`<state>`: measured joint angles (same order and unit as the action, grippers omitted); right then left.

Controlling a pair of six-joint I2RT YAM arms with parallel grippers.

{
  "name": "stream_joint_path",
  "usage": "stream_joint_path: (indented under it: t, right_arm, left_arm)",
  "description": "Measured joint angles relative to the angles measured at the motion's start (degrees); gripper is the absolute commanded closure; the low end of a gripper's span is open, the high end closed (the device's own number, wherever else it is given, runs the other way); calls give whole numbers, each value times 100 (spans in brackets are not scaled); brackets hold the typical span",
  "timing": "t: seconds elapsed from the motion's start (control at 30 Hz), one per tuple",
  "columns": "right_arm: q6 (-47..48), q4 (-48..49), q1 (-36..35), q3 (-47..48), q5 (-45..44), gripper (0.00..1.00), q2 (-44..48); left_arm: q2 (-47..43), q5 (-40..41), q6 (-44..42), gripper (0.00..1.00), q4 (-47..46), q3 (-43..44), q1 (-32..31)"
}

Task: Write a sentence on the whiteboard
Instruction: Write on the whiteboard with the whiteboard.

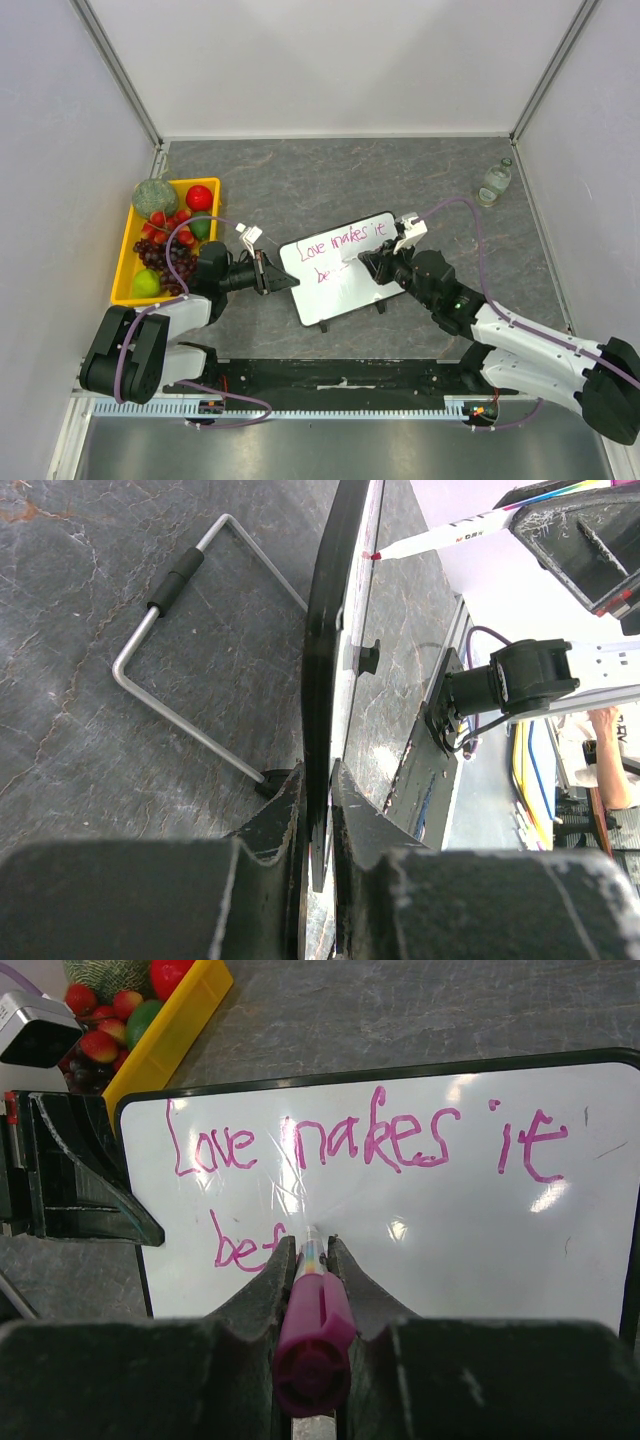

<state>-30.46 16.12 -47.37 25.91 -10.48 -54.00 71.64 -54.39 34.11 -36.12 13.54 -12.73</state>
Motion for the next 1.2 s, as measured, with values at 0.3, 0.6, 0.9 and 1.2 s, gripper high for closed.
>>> stream_joint_path:
  t: [0.3,0.6,0.9,1.2]
  right_arm:
    - [2,-81,2,-90,24,100,122]
    - [-7,-107,2,-264,175,100,249]
    - [-17,-98,2,-361,293,100,313]
    - [-2,-168,2,-402,293,100,396]
  left_arm:
    - [0,0,0,98,-2,0,0]
    - [0,2,0,98,0,0,0]
    - [0,2,0,98,0,0,0]
    - [0,2,0,98,0,0,0]
